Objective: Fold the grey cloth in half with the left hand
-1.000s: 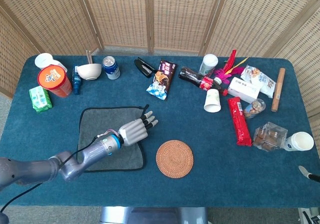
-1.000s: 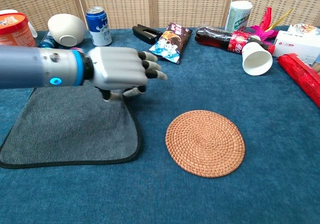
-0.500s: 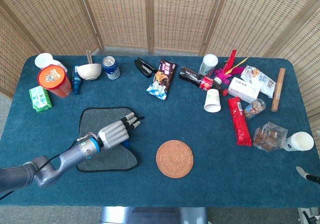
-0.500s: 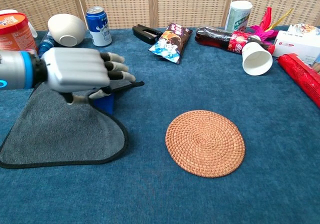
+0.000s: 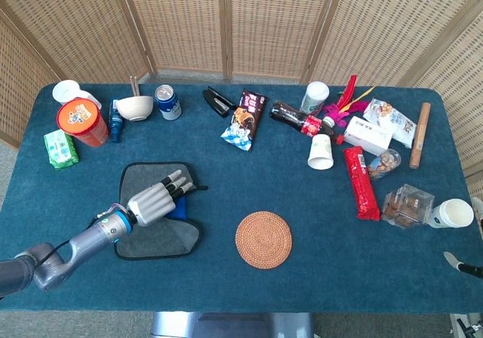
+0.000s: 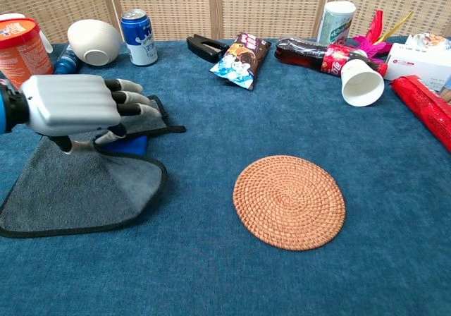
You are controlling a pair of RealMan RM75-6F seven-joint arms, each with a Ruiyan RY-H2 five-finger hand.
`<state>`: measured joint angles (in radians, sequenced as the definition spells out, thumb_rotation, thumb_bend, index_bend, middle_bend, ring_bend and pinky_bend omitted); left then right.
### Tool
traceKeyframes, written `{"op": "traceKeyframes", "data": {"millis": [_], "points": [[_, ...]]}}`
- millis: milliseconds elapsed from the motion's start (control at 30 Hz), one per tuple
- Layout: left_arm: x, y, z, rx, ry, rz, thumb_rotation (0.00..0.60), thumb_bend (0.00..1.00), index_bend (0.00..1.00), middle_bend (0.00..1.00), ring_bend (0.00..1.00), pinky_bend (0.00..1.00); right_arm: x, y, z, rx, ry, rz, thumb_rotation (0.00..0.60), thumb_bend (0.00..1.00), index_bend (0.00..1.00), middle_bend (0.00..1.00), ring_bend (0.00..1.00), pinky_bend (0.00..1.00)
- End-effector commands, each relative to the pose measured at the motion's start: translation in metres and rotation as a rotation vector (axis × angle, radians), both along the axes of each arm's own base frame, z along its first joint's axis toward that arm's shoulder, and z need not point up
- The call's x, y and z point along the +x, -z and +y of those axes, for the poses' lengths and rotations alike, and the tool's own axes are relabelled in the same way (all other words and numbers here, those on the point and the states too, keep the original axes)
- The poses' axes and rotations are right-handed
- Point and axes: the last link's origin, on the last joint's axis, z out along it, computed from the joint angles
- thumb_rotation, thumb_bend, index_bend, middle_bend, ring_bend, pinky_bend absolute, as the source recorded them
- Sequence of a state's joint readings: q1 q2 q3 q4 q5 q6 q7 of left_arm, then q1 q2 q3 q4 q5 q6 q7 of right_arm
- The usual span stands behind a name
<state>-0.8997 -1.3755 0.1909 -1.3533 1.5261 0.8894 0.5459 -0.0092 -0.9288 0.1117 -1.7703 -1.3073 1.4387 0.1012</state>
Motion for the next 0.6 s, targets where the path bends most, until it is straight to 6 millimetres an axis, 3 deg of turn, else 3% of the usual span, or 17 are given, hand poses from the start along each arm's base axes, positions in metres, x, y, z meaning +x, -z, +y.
{"op": "traceKeyframes", "data": {"millis": [33, 600], "points": [[-0.004, -0.003, 0.001, 0.007, 0.000, 0.006, 0.600, 0.46, 0.58, 0.00, 0.00, 0.05, 0.000, 0.000, 0.000, 0.001, -0.001, 0.001, 0.600, 0.00, 0.02, 0.00, 0.00, 0.00], [-0.037, -0.019, -0.003, 0.013, 0.003, 0.095, 0.600, 0.46, 0.58, 0.00, 0.00, 0.05, 0.000, 0.001, 0.000, 0.002, 0.002, 0.005, 0.600, 0.00, 0.02, 0.00, 0.00, 0.00]]}}
